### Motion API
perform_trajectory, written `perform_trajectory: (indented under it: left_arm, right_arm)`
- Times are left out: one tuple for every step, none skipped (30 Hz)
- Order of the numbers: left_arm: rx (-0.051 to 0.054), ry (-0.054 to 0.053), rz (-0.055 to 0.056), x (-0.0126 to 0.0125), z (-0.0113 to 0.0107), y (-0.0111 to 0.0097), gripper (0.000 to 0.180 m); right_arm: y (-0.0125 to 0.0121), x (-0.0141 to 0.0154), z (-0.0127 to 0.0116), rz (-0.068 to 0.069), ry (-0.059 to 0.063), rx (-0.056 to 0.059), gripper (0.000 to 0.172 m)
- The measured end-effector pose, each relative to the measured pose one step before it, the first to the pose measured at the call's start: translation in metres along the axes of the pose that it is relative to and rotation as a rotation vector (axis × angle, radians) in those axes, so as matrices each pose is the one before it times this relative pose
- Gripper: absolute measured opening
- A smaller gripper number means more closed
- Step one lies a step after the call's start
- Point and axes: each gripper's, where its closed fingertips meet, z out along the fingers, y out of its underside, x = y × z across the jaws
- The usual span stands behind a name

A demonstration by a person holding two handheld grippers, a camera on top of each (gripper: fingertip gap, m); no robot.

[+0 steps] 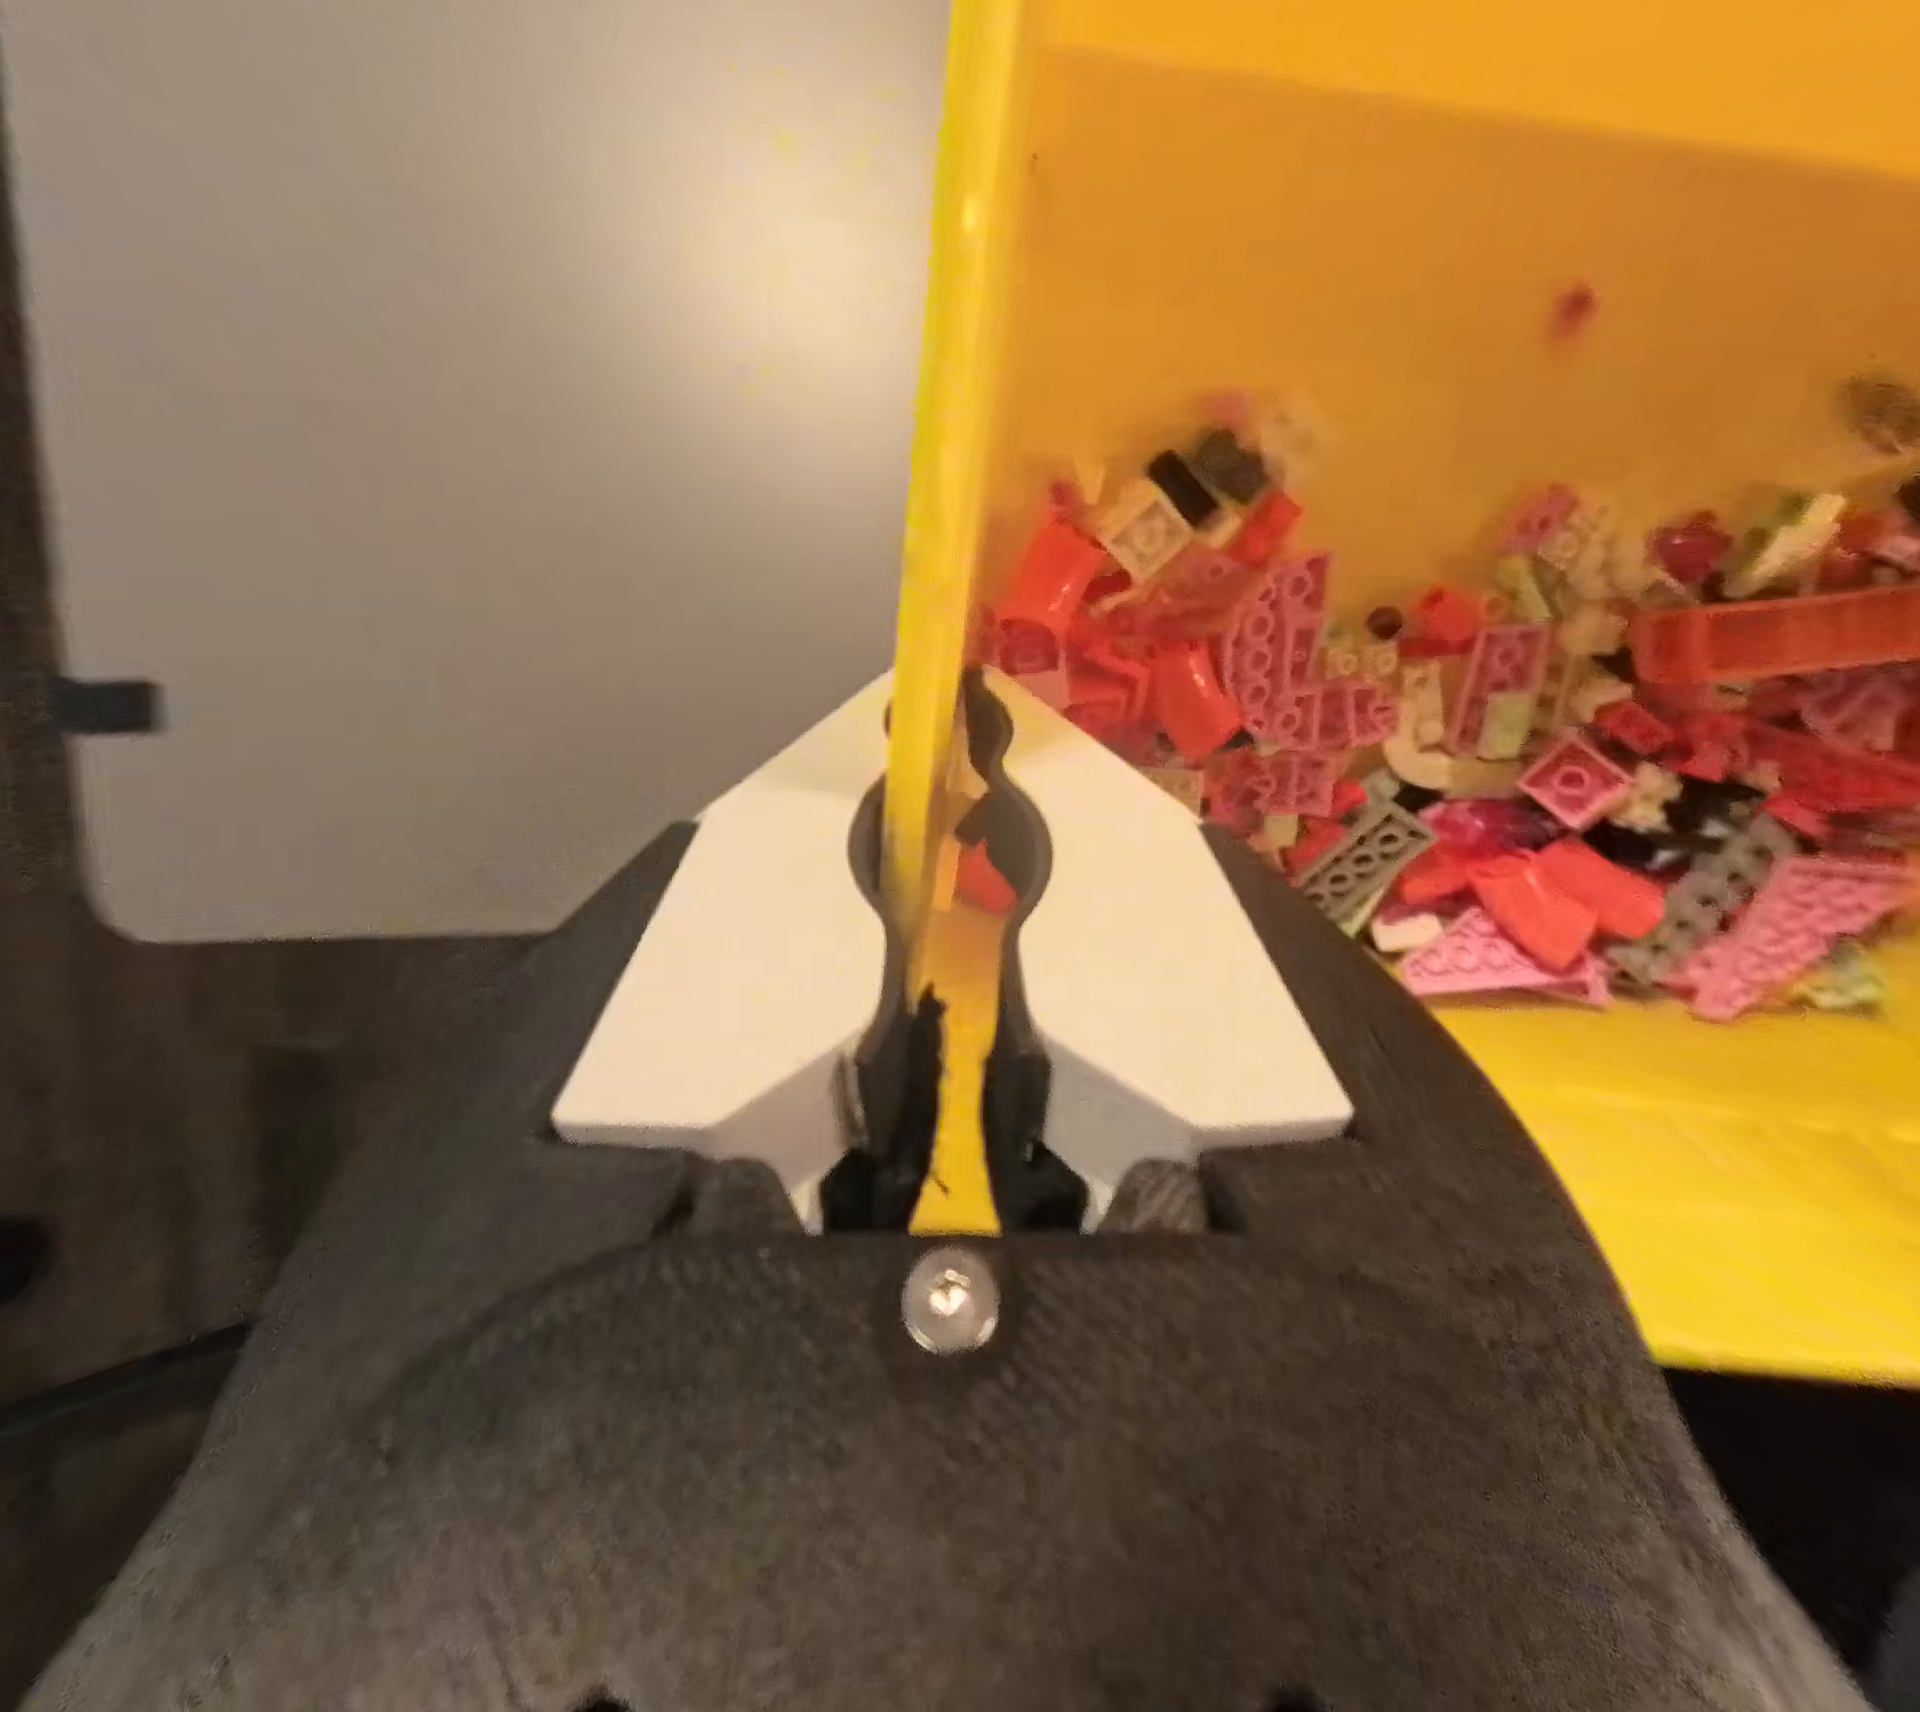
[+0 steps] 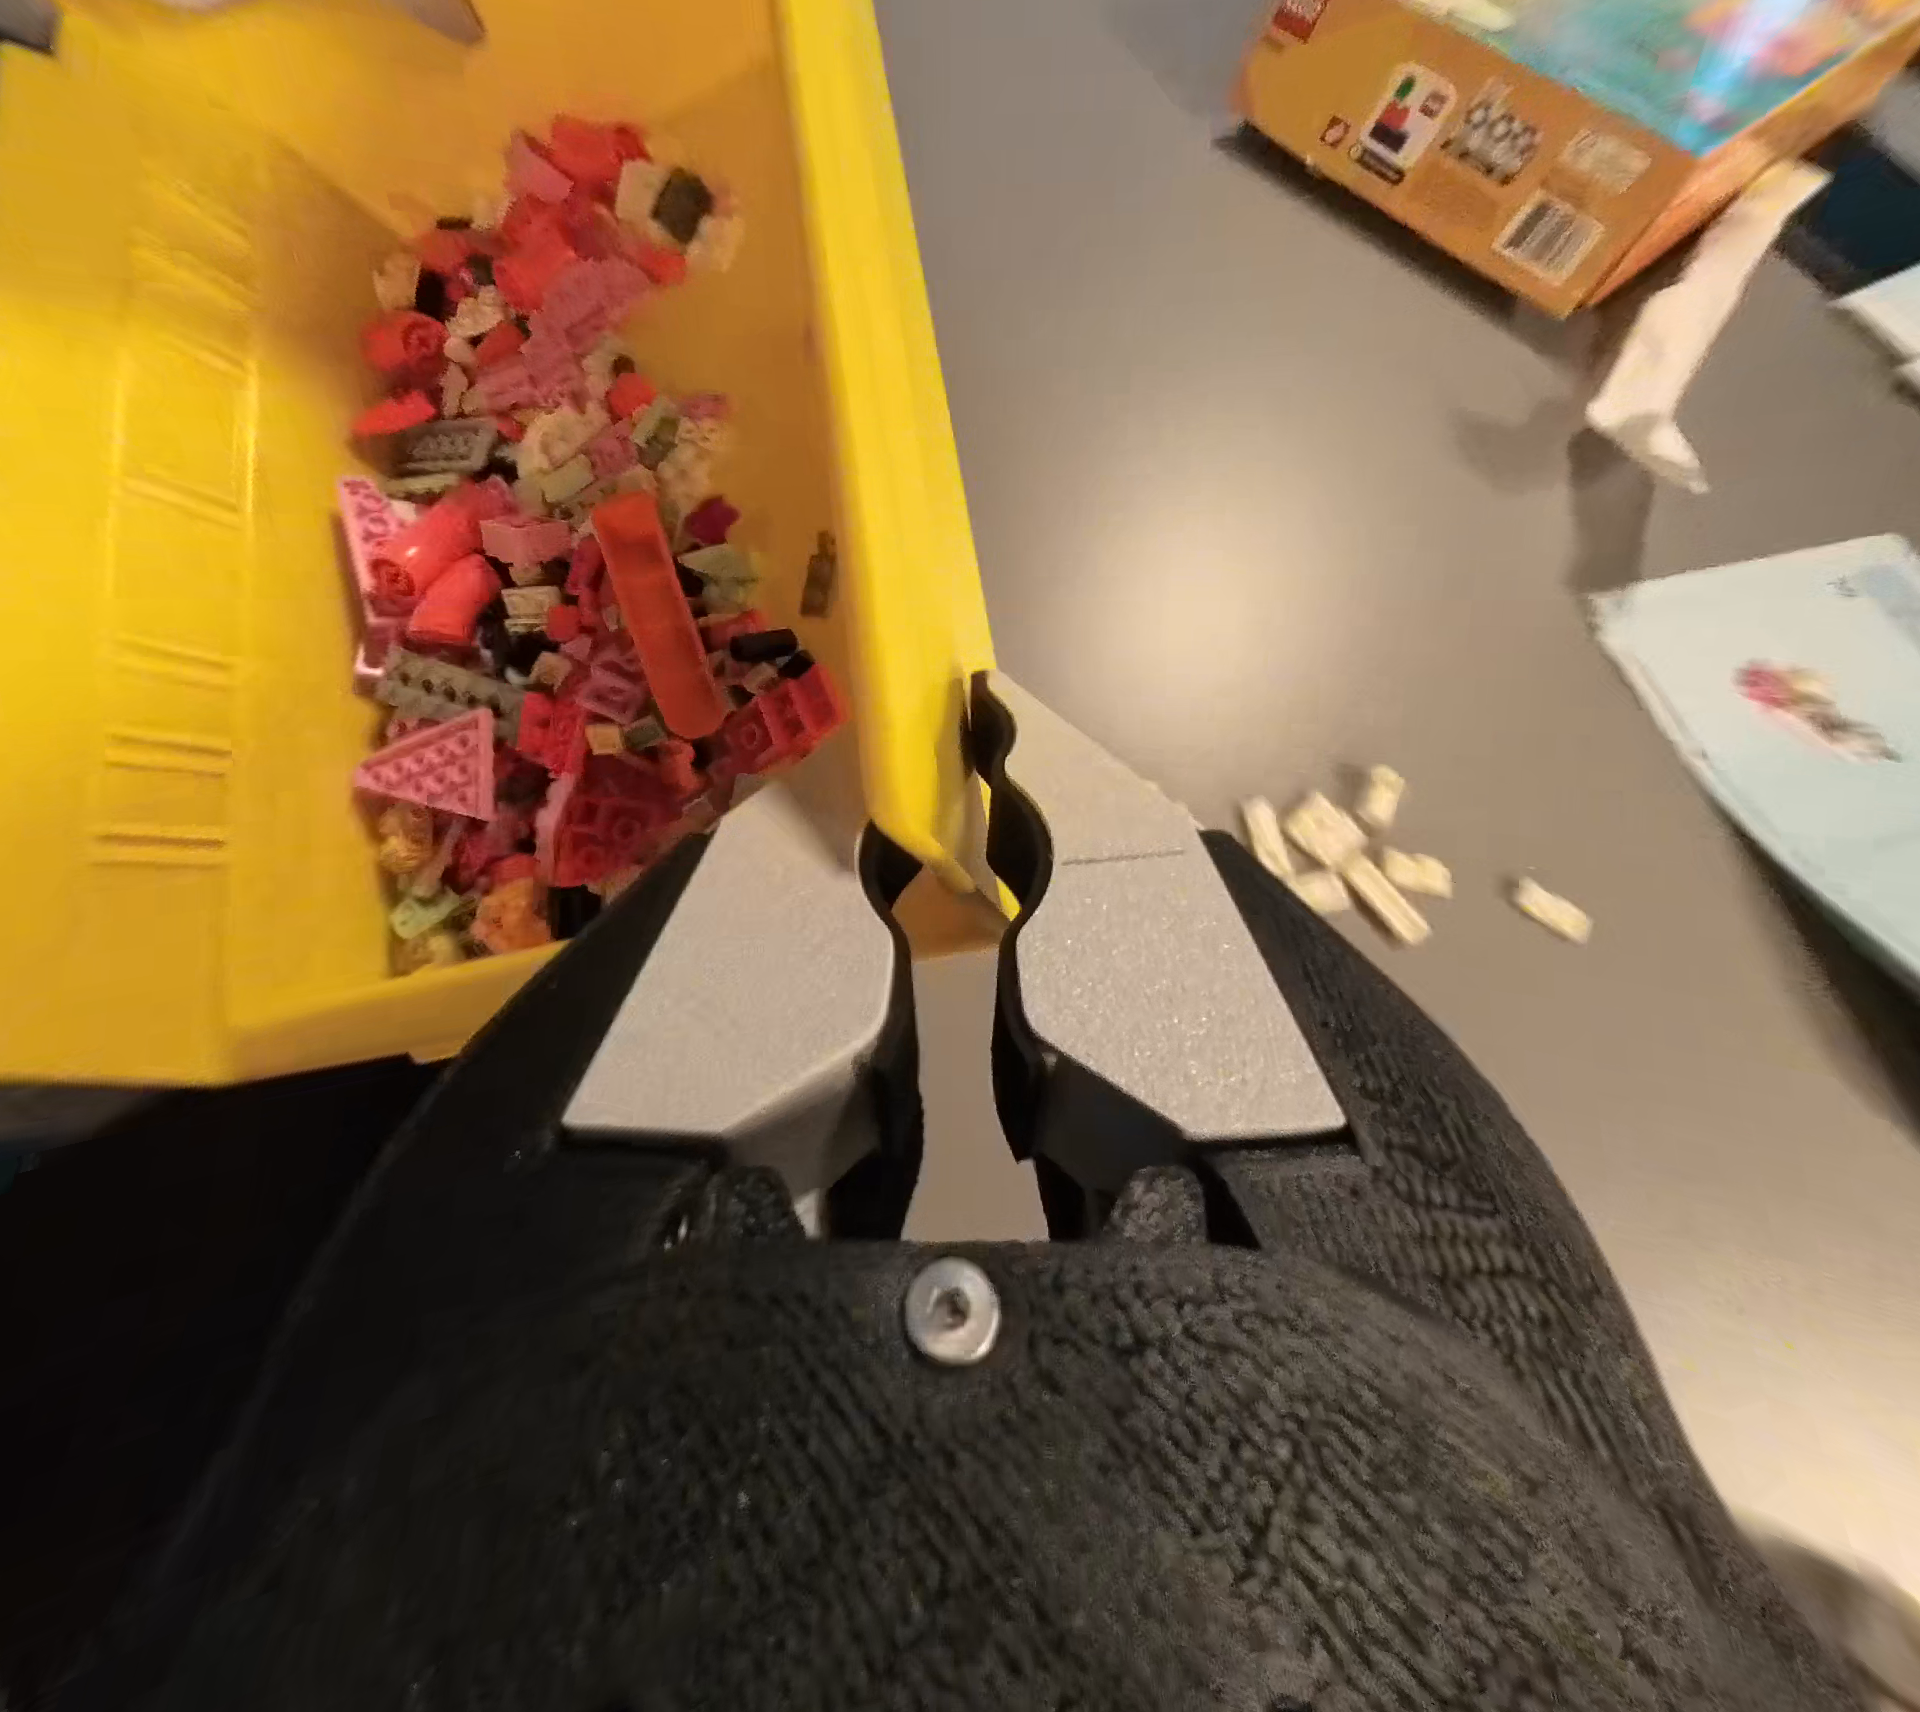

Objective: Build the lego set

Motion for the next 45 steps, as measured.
perform_trajectory:
  left_arm:
    - [-0.0512,-0.0202,0.0369,-0.02342,0.00999,-0.01037,0.006]
    - [-0.0536,-0.0151,0.0333,-0.02075,0.01129,-0.00794,0.007]
    - [-0.0596,-0.0091,0.0253,-0.01833,0.01152,-0.00537,0.009]
    - [-0.0608,-0.0122,0.027,-0.01643,0.01152,-0.00391,0.011]
    - [-0.053,-0.0049,0.0335,-0.01272,0.01071,-0.00381,0.013]
    - [-0.0502,-0.0002,0.0267,-0.01042,0.00924,-0.00335,0.014]
    - [-0.0422,-0.002,0.0233,-0.00925,0.00764,-0.00434,0.016]
    - [-0.0315,-0.0146,0.0203,-0.00975,0.00702,-0.00542,0.018]
    - [-0.0327,-0.0345,0.0049,-0.01247,0.0073,-0.00549,0.024]
    - [-0.0111,-0.0342,0.0017,-0.01163,0.00762,-0.00854,0.029]
    - [0.0049,-0.0403,-0.0029,-0.0106,0.00721,-0.01013,0.033]
    - [0.0105,-0.024,-0.0199,-0.00631,0.00789,-0.01037,0.033]
    - [0.0143,-0.0224,-0.0112,-0.0041,0.00718,-0.00945,0.033]
    - [0.0244,-0.0436,-0.0062,-0.00557,0.0038,-0.00907,0.038]
    - [0.0295,-0.0569,-0.0027,-0.00631,0.00045,-0.00851,0.043]
    - [0.0346,-0.0743,0.0016,-0.00849,-0.00365,-0.00717,0.048]
    - [0.0446,-0.0845,-0.0039,-0.01098,-0.00827,-0.00684,0.057]
    - [0.0584,-0.0801,-0.0178,-0.01228,-0.01285,-0.00671,0.065]
    - [0.0745,-0.0577,-0.0403,-0.01126,-0.01729,-0.00706,0.067]
    - [0.0799,-0.0134,-0.0623,-0.00544,-0.02135,-0.00834,0.055]
    - [0.0885,0.0308,-0.031,0.00369,-0.02576,-0.01164,0.051]
    - [0.112,0.0223,0.0028,0.00775,-0.02988,-0.01688,0.046]
    - [0.1037,0.0266,0.0015,0.0126,-0.03098,-0.01871,0.046]
    - [0.0911,0.055,-0.0177,0.02027,-0.02981,-0.01949,0.047]
    - [0.0902,0.0768,-0.0254,0.0279,-0.02701,-0.02049,0.052]
    - [0.0836,0.0829,-0.0263,0.03323,-0.02211,-0.01884,0.057]
    - [0.0683,0.0867,-0.0279,0.03744,-0.01585,-0.01506,0.06]
    - [0.0555,0.0914,-0.0239,0.04076,-0.00866,-0.01056,0.062]
    - [0.0428,0.0908,-0.0096,0.04159,-0.00162,-0.00554,0.065]
    - [0.0293,0.0753,0.0013,0.03819,0.00503,-0.00081,0.067]
    - [0.0182,0.063,0.0017,0.03359,0.00967,0.00254,0.068]
    - [0.0126,0.0611,-0.0029,0.02947,0.01286,0.00424,0.069]
    - [0.0137,0.0487,-0.0156,0.023,0.01421,0.00492,0.07]
    - [0.0144,0.0314,-0.0401,0.01562,0.01419,0.00516,0.07]
    - [0.0221,0.0357,-0.0604,0.01169,0.0128,0.00399,0.072]
    - [0.0346,0.0354,-0.0705,0.00771,0.01032,0.00192,0.073]
    - [0.0474,0.0237,-0.0647,0.00281,0.00793,-0.00025,0.074]
    - [0.053,0.0079,-0.0449,-0.00145,0.0061,-0.00135,0.074]
    - [0.0502,-0.0071,-0.031,-0.00481,0.00492,-0.00145,0.074]
    - [0.042,-0.0082,-0.0269,-0.00499,0.00429,-0.00068,0.074]
    - [0.0339,0.0001,-0.0306,-0.0034,0.00368,0.00017,0.074]
    - [0.0349,0.0019,-0.0303,-0.00262,0.00283,-0.00001,0.074]
    - [0.0348,-0.0059,-0.0193,-0.00334,0.00163,0.00095,0.074]
    - [0.0068,-0.0159,-0.0163,-0.00482,0.00043,0.00325,0.074]
    - [-0.0167,-0.021,-0.0144,-0.00497,-0.00085,0.00209,0.08]
  right_arm:
    - [-0.00592,0.00138,0.02193,0.0545,0.0022,-0.0072,0.002]
    - [-0.0035,0.0013,0.02138,0.0643,-0.0001,-0.0144,0.003]
    - [-0.00147,0.00026,0.0198,0.0651,-0.0088,-0.0209,0.003]
    - [-0.00052,-0.00012,0.0172,0.05,-0.0066,-0.0202,0.003]
    - [-0.00013,-0.00046,0.01399,0.0356,0.0038,-0.0122,0.004]
    - [-0.00047,-0.00222,0.01071,0.0214,0.0052,-0.0007,0.004]
    - [-0.0024,-0.00584,0.00789,0.0099,-0.0098,0.0169,0.005]
    - [-0.00456,-0.00959,0.00591,0.0051,-0.0278,0.034,0.012]
    - [-0.00514,-0.01083,0.00548,0.0016,-0.0306,0.0332,0.026]
    - [-0.00278,-0.00997,0.00618,-0.0099,-0.0223,0.0118,0.038]
    - [-0.00079,-0.0091,0.00649,-0.0214,-0.0156,-0.0061,0.047]
    - [-0.00148,-0.00761,0.0052,-0.0242,-0.007,-0.0018,0.055]
    - [-0.00323,-0.0048,0.00263,-0.0246,0.0067,0.0111,0.066]
    - [-0.00406,-0.0026,-0.00103,-0.0243,0.0119,0.0187,0.079]
    - [-0.00504,-0.00177,-0.00561,-0.0239,0.0063,0.0272,0.09]
    - [-0.00683,-0.00058,-0.01096,-0.0275,0.0025,0.0419,0.095]
    - [-0.00954,0.00062,-0.0164,-0.0321,-0.002,0.0596,0.098]
    - [-0.01154,0.00079,-0.02151,-0.0317,-0.0103,0.0691,0.099]
    - [-0.0124,0.00067,-0.02542,-0.025,-0.0205,0.0641,0.098]
    - [-0.01411,-0.00043,-0.02746,-0.0185,-0.0341,0.0614,0.096]
    - [-0.01598,0.00219,-0.02792,-0.0222,-0.0222,0.0617,0.092]
    - [-0.01541,0.00956,-0.0269,-0.0383,0.0154,0.0493,0.087]
    - [-0.01165,0.01681,-0.025,-0.0543,0.0437,0.0285,0.083]
    - [-0.00634,0.02255,-0.02282,-0.0588,0.0605,0.009,0.08]
    - [-0.00018,0.0273,-0.02062,-0.0517,0.073,-0.0042,0.076]
    - [0.00557,0.02877,-0.01763,-0.0374,0.0721,-0.0108,0.073]
    - [0.0107,0.02725,-0.01434,-0.0195,0.0604,-0.0163,0.069]
    - [0.0145,0.02445,-0.01084,-0.0069,0.0475,-0.021,0.065]
    - [0.01665,0.02166,-0.00784,-0.0038,0.0398,-0.023,0.064]
    - [0.01862,0.02046,-0.00533,-0.0055,0.0439,-0.0274,0.061]
    - [0.02076,0.01981,-0.00333,-0.0085,0.0512,-0.0418,0.058]
    - [0.02182,0.01643,-0.00184,-0.0115,0.044,-0.0526,0.057]
    - [0.02016,0.01125,-0.00139,-0.0052,0.0282,-0.0446,0.057]
    - [0.01785,0.00614,-0.00138,0.0135,0.0112,-0.0321,0.055]
    - [0.01602,-0.00012,-0.00069,0.0307,-0.0238,-0.0352,0.052]
    - [0.01569,-0.00611,0.00085,0.0346,-0.0644,-0.0613,0.049]
    - [0.01539,-0.00536,0.00236,0.0201,-0.0633,-0.0815,0.05]
    - [0.01136,-0.00054,0.00262,-0.0041,-0.026,-0.0603,0.056]
    - [0.00661,-0.00015,0.00144,-0.0209,-0.013,-0.0303,0.059]
    - [0.00448,-0.00229,0.00062,-0.0196,-0.0199,-0.0226,0.06]
    - [0.0027,-0.00246,-0.00004,-0.0101,-0.0162,-0.0142,0.06]
    - [0.00031,-0.00248,-0.00041,-0.0062,-0.0131,-0.0022,0.061]
    - [-0.00041,-0.00144,-0.00072,-0.007,-0.005,-0.0015,0.062]
    - [-0.00049,0.00035,-0.00144,-0.0113,0.0058,-0.0038,0.063]
    - [-0.00189,-0.00047,-0.00221,-0.0169,0.0008,0.0046,0.065]
